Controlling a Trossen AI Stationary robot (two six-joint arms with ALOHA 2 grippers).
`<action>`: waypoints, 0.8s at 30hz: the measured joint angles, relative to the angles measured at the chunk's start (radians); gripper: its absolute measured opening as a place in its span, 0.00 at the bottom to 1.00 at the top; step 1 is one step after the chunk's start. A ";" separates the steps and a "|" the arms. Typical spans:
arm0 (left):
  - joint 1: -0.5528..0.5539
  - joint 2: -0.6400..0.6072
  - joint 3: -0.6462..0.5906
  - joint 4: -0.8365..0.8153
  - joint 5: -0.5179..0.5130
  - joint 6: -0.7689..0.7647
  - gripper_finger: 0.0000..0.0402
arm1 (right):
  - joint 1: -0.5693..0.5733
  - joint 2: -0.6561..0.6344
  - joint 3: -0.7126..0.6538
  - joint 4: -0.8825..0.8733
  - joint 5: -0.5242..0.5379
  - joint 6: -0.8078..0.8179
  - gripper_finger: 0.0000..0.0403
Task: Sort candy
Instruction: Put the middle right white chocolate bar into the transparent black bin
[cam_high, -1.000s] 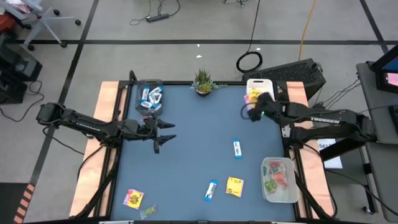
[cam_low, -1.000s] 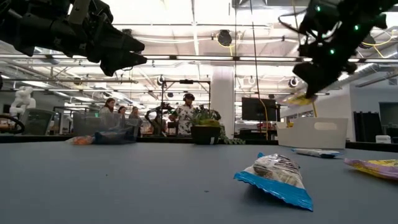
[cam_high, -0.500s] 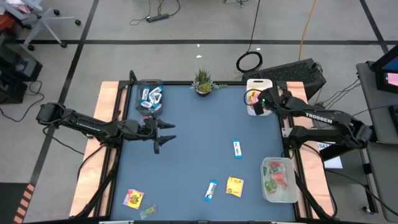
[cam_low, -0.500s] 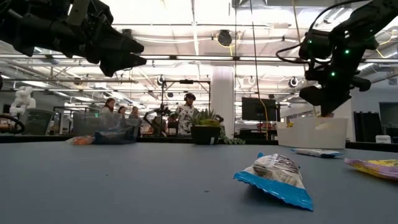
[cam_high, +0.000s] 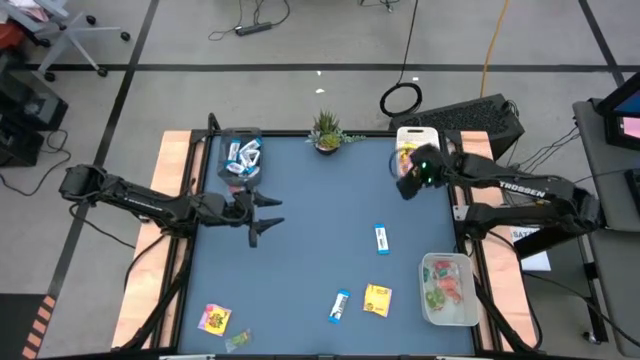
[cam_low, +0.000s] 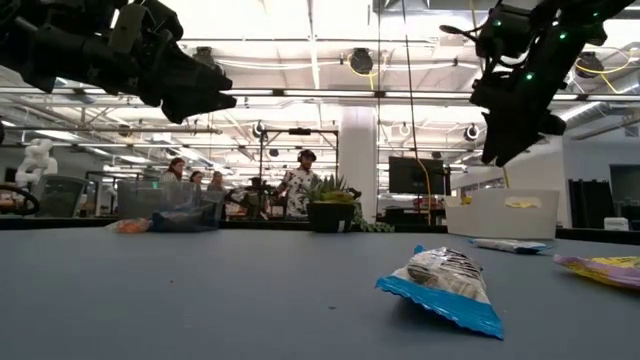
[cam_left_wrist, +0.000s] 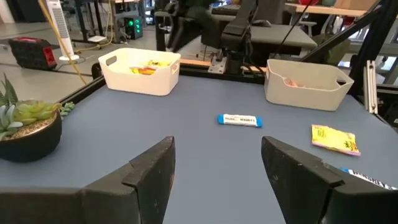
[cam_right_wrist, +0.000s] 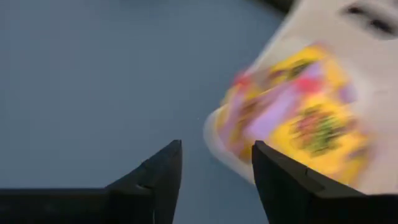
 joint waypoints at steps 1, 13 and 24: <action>0.000 0.004 0.000 0.000 0.000 -0.001 0.61 | 0.039 0.000 -0.008 0.000 -0.008 0.027 0.45; 0.000 0.014 0.000 0.007 -0.001 -0.005 0.61 | 0.503 0.093 -0.071 0.159 0.059 0.381 0.44; 0.000 0.014 0.000 0.015 -0.001 -0.033 0.61 | 0.682 0.404 -0.071 0.262 0.117 0.666 0.48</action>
